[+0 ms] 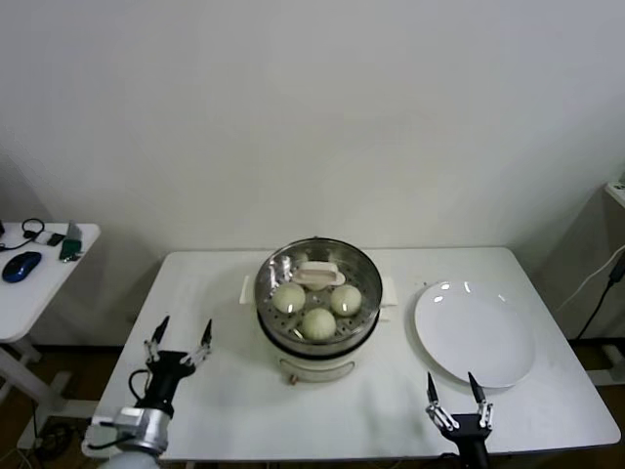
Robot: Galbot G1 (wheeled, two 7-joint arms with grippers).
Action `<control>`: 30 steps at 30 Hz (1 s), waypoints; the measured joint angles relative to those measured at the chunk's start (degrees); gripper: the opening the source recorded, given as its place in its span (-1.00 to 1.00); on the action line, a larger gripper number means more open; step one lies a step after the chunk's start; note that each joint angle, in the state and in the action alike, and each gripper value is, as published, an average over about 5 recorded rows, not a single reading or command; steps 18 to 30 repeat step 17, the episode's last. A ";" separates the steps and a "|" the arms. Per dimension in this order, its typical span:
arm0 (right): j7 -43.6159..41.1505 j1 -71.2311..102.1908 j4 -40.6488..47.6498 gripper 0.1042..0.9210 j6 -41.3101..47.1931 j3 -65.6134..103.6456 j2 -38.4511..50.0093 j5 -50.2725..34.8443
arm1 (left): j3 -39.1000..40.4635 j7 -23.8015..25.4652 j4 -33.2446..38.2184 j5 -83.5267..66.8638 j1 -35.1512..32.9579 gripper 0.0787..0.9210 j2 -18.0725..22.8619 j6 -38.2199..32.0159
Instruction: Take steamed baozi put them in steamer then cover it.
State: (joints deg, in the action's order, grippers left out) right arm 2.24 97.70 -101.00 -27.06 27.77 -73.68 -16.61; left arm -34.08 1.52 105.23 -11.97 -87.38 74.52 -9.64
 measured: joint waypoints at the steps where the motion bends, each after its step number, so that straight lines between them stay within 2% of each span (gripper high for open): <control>1: 0.01 -0.08 -0.03 0.76 0.09 -0.02 0.07 0.00 | 0.19 0.16 -0.99 -0.37 -0.12 0.77 0.12 -0.88; 11: 0.03 -0.34 -0.42 0.76 0.54 -0.23 0.36 -0.31 | 0.91 0.99 -6.46 -2.70 -1.29 0.77 0.62 -5.99; 30: -0.01 -0.27 -0.79 0.76 0.66 -0.47 0.40 -0.39 | 0.92 1.28 -6.99 -3.48 -1.96 0.77 0.67 -7.26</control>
